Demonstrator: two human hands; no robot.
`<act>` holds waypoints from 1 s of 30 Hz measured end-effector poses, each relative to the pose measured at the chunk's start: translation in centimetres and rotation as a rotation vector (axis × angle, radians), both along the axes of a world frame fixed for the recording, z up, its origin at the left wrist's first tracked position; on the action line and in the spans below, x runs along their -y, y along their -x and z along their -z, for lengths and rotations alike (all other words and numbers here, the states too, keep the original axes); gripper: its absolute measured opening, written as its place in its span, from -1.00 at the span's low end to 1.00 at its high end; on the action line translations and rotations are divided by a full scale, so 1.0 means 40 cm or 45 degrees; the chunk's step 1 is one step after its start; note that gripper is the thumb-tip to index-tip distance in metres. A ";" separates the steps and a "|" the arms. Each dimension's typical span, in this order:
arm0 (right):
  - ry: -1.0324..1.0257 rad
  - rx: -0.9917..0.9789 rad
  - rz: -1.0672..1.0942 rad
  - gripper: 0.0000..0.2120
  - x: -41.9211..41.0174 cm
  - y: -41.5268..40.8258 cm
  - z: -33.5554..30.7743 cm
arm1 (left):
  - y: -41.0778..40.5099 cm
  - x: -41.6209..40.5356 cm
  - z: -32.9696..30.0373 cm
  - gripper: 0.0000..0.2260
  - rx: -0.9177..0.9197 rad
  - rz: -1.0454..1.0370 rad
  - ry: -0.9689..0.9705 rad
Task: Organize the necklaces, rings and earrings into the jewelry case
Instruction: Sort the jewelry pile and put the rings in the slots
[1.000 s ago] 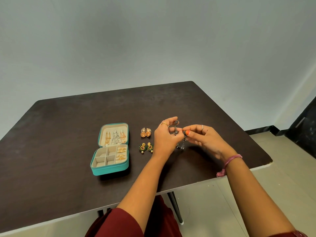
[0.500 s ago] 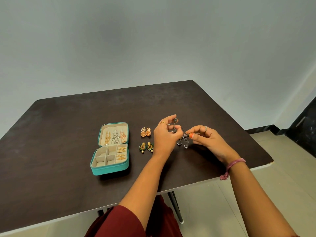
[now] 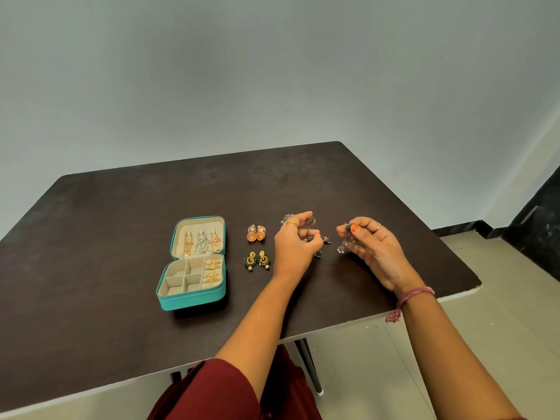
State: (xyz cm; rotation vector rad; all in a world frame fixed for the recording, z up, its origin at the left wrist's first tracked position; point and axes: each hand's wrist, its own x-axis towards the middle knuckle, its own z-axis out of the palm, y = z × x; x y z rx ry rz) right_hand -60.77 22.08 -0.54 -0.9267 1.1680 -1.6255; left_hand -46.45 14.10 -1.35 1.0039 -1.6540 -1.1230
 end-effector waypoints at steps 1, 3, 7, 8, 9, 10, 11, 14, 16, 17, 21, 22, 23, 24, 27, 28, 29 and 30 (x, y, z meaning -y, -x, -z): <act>-0.008 -0.018 0.022 -0.63 -0.001 -0.003 -0.002 | 0.001 0.000 0.003 -0.61 0.006 0.002 -0.001; -0.045 -0.063 0.055 -0.79 -0.004 -0.008 -0.003 | 0.001 0.001 0.006 -0.61 0.019 0.009 -0.003; -0.095 -0.106 0.100 -0.83 -0.005 -0.016 -0.004 | 0.000 0.000 0.006 -0.61 0.044 0.021 -0.010; -0.103 -0.110 0.109 -0.83 -0.004 -0.018 -0.006 | -0.001 0.000 0.005 -0.62 0.049 0.024 -0.009; -0.111 -0.114 0.117 -0.83 -0.004 -0.020 -0.007 | -0.001 0.000 0.006 -0.62 0.051 0.025 -0.008; -0.116 -0.115 0.123 -0.83 -0.003 -0.020 -0.007 | -0.002 -0.001 0.005 -0.64 0.047 0.024 -0.006; -0.115 -0.112 0.126 -0.82 -0.003 -0.021 -0.008 | -0.003 -0.002 0.005 -0.65 0.036 0.024 -0.007; -0.125 -0.096 0.140 -0.82 0.001 -0.024 -0.013 | -0.010 -0.006 -0.005 -0.67 -0.032 0.053 -0.037; -0.140 -0.095 0.150 -0.80 0.005 -0.028 -0.019 | -0.016 -0.009 -0.016 -0.68 -0.075 0.077 -0.062; -0.150 -0.100 0.155 -0.79 0.006 -0.029 -0.022 | -0.018 -0.008 -0.020 -0.67 -0.101 0.088 -0.077; -0.165 -0.151 0.154 -0.73 0.008 -0.030 -0.039 | -0.034 -0.007 -0.039 -0.60 -0.204 0.126 -0.114; -0.157 -0.177 0.152 -0.72 0.008 -0.030 -0.045 | -0.039 -0.007 -0.046 -0.60 -0.238 0.135 -0.132; -0.151 -0.208 0.153 -0.71 0.006 -0.031 -0.052 | -0.041 -0.008 -0.054 -0.60 -0.281 0.145 -0.157; -0.149 -0.240 0.156 -0.71 0.005 -0.032 -0.060 | -0.044 -0.008 -0.063 -0.62 -0.326 0.156 -0.185; -0.144 -0.336 0.131 -0.69 0.000 -0.035 -0.085 | -0.051 -0.009 -0.087 -0.71 -0.455 0.187 -0.250; -0.141 -0.359 0.119 -0.69 -0.001 -0.035 -0.093 | -0.054 -0.010 -0.096 -0.76 -0.497 0.200 -0.272; -0.136 -0.371 0.111 -0.68 -0.001 -0.035 -0.101 | -0.057 -0.010 -0.103 -0.80 -0.522 0.207 -0.290; -0.128 -0.379 0.107 -0.68 -0.001 -0.036 -0.111 | -0.059 -0.008 -0.109 -0.83 -0.524 0.205 -0.298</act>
